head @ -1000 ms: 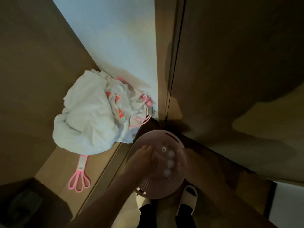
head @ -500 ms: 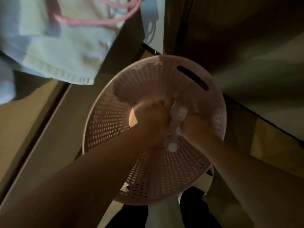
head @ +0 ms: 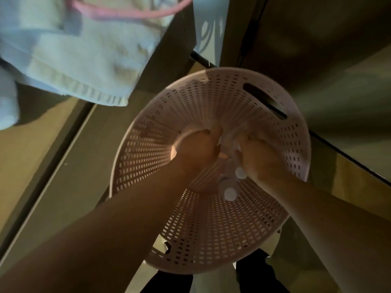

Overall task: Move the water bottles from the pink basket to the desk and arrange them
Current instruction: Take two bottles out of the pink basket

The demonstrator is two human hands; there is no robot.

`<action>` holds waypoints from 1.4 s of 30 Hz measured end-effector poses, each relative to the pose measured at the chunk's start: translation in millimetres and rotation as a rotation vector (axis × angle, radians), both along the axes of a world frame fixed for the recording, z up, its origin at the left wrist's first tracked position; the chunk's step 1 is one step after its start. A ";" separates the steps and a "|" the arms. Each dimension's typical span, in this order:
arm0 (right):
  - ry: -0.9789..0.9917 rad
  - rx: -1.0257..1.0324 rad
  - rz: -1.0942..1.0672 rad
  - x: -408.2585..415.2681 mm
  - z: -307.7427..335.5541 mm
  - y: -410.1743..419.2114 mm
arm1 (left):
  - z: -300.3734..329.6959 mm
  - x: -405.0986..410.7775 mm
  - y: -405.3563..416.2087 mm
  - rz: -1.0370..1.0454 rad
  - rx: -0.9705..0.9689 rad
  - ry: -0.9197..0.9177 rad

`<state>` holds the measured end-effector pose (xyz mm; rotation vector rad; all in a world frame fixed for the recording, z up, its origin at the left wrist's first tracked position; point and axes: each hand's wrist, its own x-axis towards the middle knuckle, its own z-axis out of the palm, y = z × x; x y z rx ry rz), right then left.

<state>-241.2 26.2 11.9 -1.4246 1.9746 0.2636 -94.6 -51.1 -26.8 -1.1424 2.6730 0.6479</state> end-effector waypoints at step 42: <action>-0.276 -0.656 -0.092 88.4 704.6 2.9 | 711.4 153.1 80.4 0.830 -0.287 0.453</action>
